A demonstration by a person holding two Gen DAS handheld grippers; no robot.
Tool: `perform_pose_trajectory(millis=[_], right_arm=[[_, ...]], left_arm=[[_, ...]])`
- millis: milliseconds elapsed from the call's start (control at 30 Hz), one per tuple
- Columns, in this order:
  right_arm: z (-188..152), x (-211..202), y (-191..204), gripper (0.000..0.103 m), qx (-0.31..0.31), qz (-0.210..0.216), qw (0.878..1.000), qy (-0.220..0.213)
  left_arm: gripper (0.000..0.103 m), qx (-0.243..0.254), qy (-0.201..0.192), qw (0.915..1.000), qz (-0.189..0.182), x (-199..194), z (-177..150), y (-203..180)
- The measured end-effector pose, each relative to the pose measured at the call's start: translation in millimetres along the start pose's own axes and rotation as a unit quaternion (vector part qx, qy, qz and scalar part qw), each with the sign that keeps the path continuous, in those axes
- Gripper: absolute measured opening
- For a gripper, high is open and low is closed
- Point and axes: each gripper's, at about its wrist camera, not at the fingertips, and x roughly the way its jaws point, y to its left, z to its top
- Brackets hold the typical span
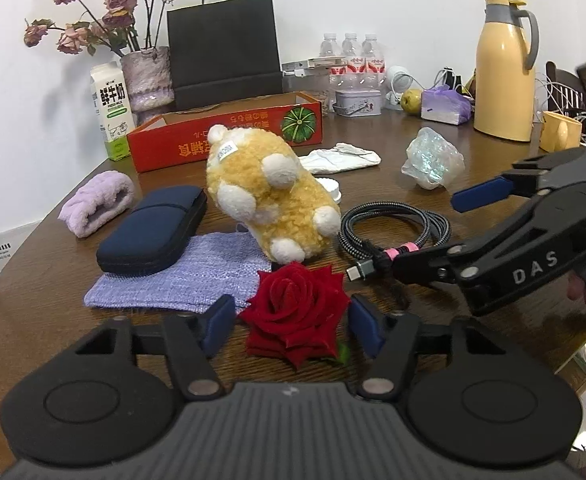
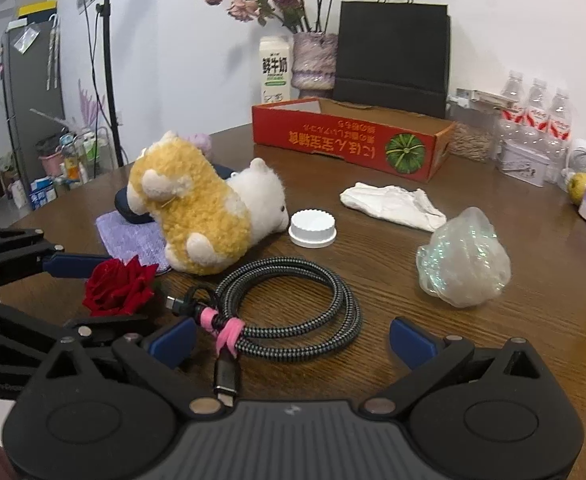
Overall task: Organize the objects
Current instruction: 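Close the left gripper on the red rose while the right gripper grasps the braided cable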
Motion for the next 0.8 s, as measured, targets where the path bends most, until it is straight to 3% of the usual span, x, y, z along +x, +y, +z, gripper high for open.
perform_pose_trajectory(millis=[633, 800], right_arm=[[25.5, 36.3, -7.8, 0.103, -0.056, 0.054, 0.996, 0.051], [26.7, 41.7, -8.5, 0.103, -0.06, 0.073, 0.994, 0.045]], left_arm=[[0.054, -0.011, 0.016, 0.9998, -0.005, 5.7, 6.1, 6.3], [0.045, -0.024, 0.018, 0.9996, -0.005, 5.3, 7.2, 10.6]])
